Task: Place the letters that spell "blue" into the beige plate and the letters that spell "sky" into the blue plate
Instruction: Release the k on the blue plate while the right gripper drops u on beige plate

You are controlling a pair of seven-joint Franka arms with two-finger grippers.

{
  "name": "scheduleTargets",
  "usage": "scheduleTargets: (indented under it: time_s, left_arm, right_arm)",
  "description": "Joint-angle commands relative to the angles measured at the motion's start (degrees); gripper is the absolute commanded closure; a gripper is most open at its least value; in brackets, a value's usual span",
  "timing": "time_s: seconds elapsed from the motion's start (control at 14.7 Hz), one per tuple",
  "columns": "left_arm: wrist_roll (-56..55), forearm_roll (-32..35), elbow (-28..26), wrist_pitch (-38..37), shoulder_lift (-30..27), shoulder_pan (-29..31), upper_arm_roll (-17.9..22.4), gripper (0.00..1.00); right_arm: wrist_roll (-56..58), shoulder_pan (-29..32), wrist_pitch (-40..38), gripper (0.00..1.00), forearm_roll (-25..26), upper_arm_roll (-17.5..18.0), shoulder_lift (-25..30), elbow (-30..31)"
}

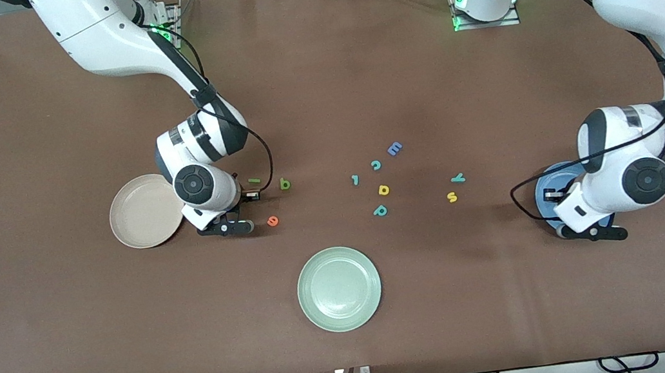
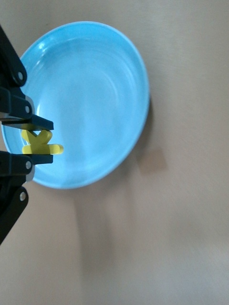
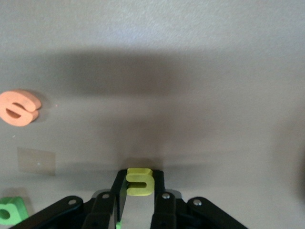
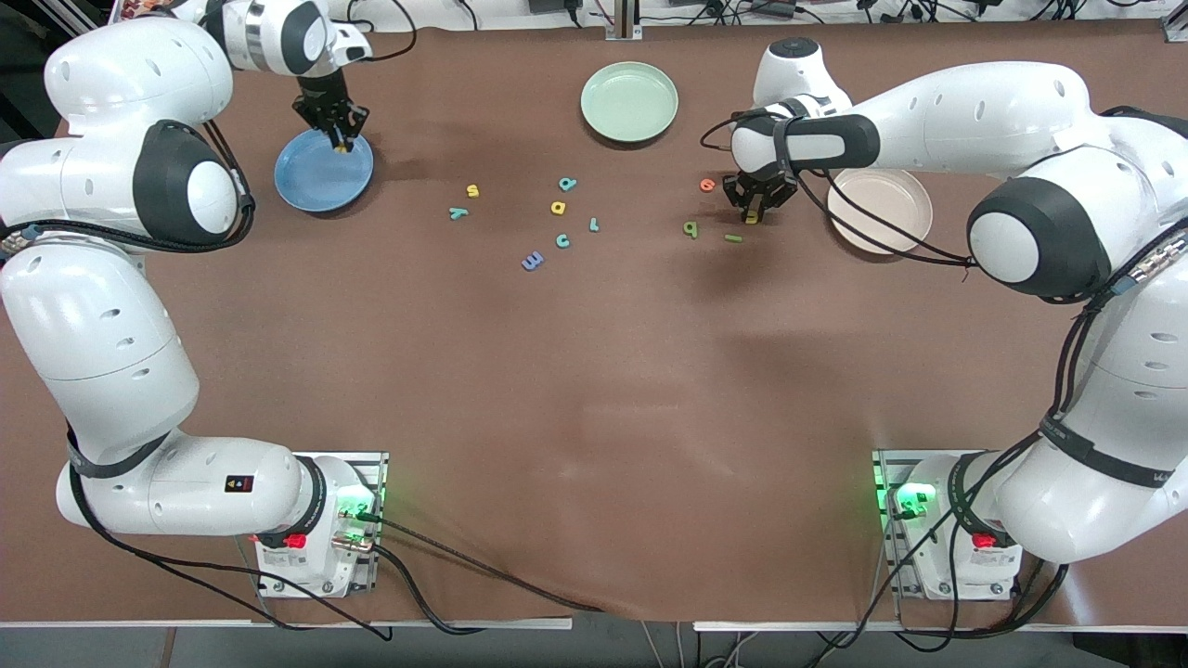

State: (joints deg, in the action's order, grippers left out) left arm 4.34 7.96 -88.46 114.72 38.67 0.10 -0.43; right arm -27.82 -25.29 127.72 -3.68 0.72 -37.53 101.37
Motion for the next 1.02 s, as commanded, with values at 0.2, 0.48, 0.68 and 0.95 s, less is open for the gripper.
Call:
scheduleTargets:
  time_s: [0.2,0.48,0.68,0.95]
  left_arm:
    - [0.76,1.27,-1.10,0.51,0.09,0.78,-0.53,0.00]
    - [-1.95,0.48,-1.01,-0.98,-0.44,-0.27,-2.72,0.00]
    - [-15.09,0.48,-1.10,-1.87,-0.44,-0.36,-8.60,0.00]
    - [-30.69,0.66,-1.18,0.06,0.88,-4.21,-13.10,0.00]
  right_arm:
    - [7.57,7.60,-9.93,0.93,0.86,-1.41,8.78,0.75]
    - [18.48,15.33,-11.62,0.93,0.86,-2.12,9.85,3.74]
    - [20.44,18.60,-9.60,0.93,0.95,-2.12,9.32,7.34]
    - [21.05,19.83,-6.70,0.14,1.04,-2.21,6.60,7.53]
